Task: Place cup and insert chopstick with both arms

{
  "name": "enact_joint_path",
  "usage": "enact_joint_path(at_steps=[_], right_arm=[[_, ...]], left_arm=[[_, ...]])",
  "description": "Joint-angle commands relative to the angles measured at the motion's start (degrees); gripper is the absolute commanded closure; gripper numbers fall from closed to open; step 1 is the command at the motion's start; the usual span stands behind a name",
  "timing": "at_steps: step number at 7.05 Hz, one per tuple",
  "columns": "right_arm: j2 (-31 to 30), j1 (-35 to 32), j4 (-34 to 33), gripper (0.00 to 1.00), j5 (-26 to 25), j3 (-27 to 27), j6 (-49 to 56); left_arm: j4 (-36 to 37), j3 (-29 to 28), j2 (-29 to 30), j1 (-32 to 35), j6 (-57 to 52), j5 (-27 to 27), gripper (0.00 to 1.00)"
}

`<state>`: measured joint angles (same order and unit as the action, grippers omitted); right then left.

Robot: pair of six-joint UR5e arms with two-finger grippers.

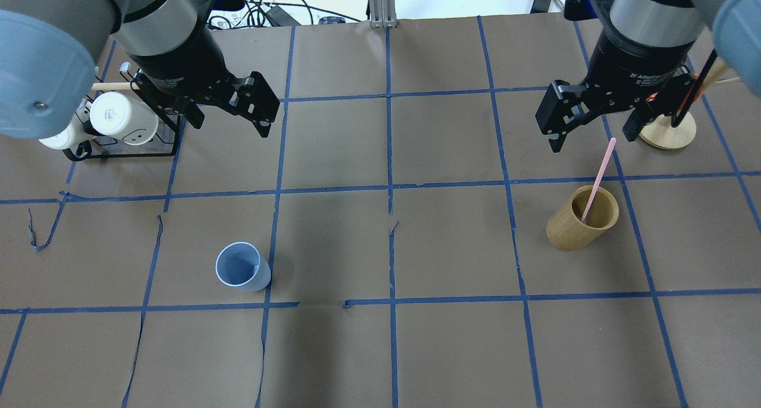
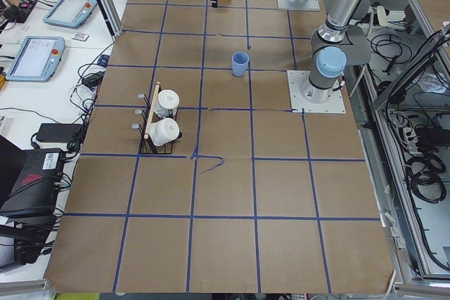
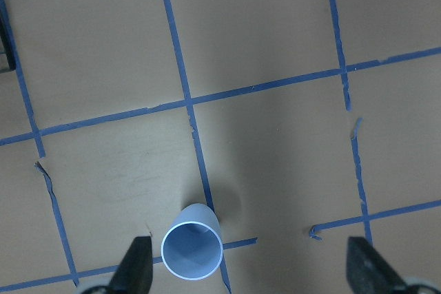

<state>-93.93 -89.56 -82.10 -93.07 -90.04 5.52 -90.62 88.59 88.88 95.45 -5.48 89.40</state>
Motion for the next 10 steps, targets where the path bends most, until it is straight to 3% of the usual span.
enact_joint_path(at_steps=[1, 10], right_arm=[[-0.37, 0.00, -2.08, 0.00, -0.01, -0.13, -0.07], [-0.37, 0.00, -2.36, 0.00, -0.45, -0.31, -0.07]], left_arm=[[0.00, 1.04, -0.37, -0.44, -0.23, -0.28, 0.00], [0.00, 1.49, -0.55, -0.44, -2.34, -0.45, 0.00]])
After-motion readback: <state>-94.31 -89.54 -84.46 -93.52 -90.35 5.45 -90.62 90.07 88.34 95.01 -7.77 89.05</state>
